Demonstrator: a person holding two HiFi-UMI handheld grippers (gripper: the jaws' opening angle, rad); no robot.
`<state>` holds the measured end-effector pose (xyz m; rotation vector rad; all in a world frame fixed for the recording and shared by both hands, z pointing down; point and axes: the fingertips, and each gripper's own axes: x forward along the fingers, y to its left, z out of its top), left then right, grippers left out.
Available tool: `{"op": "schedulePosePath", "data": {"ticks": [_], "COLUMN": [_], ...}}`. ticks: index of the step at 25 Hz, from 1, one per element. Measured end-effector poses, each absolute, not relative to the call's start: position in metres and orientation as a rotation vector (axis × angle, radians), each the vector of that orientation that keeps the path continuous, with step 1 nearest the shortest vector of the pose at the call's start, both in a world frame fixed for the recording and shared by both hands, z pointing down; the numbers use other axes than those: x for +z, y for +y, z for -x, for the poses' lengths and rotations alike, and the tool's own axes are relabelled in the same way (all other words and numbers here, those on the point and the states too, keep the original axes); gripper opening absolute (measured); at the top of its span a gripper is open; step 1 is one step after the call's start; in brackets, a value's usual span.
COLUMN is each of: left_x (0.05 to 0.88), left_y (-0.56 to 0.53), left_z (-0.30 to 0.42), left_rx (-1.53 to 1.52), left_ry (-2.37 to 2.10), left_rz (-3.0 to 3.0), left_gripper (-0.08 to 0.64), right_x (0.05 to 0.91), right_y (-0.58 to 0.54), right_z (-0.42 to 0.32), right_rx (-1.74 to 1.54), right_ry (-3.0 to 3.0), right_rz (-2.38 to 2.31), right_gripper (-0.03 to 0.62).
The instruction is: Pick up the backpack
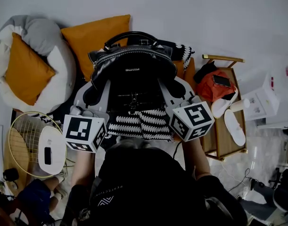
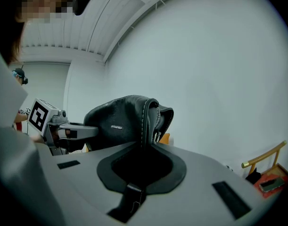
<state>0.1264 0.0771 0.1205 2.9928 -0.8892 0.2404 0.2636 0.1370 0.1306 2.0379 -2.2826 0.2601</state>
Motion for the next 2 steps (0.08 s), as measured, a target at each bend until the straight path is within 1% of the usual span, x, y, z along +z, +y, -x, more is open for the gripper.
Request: {"op": "schedulePosePath", "data": {"ticks": [2], "left_x": [0.1216], "left_y": [0.0751], "left_z": [-0.1266], "left_rx": [0.242], "left_ry": [-0.888], "left_rz": [-2.991], "left_gripper": [0.035], "right_x": [0.1316], "right_y": [0.1345], "right_z": [-0.2639], "right_rx": [0.262], "right_ry": [-2.28], "right_rz": [-2.037], "right_gripper": [0.021]}}
